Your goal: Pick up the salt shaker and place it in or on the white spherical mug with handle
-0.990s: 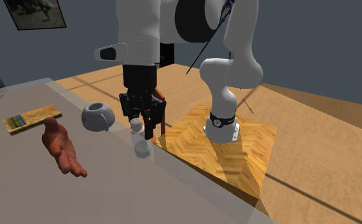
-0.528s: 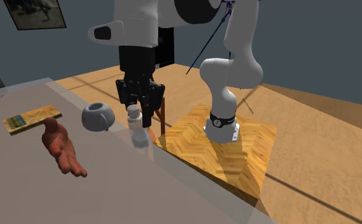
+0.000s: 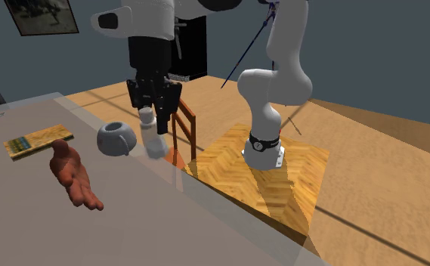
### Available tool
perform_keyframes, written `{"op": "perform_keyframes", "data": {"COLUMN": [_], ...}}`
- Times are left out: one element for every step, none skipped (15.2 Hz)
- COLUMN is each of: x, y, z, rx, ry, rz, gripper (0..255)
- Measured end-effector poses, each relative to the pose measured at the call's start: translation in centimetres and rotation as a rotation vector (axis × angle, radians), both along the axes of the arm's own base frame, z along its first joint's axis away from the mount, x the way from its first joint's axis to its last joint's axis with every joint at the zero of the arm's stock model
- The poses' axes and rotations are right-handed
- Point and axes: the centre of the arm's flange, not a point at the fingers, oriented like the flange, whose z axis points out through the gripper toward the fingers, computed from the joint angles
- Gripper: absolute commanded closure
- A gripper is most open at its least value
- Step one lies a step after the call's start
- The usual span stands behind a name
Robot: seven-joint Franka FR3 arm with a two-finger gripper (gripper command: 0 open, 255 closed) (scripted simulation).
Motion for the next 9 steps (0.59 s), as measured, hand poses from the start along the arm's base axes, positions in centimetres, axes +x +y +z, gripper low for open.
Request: {"op": "perform_keyframes", "data": {"x": [-0.7, -1.0, -1.2, -1.5, -1.5, -1.9, -2.2, -2.6, -2.9], "y": [-1.5, -2.7, -4.0, -5.3, -6.7, -8.0, -9.4, -10.7, -11.8], "z": [0.0, 0.2, 0.2, 0.2, 0.3, 0.4, 0.6, 0.4, 0.6], "rx": [0.0, 0.001, 0.0, 0.001, 0.001, 0.001, 0.0, 0.001, 0.001], "ry": [0.0, 0.0, 0.0, 0.0, 0.0, 0.0, 0.0, 0.0, 0.0], "rz": [-0.001, 0.0, 0.0, 0.0, 0.0, 0.0, 0.0, -0.001, 0.0], "gripper": [255, 255, 255, 255, 255, 255, 255, 255, 255]}}
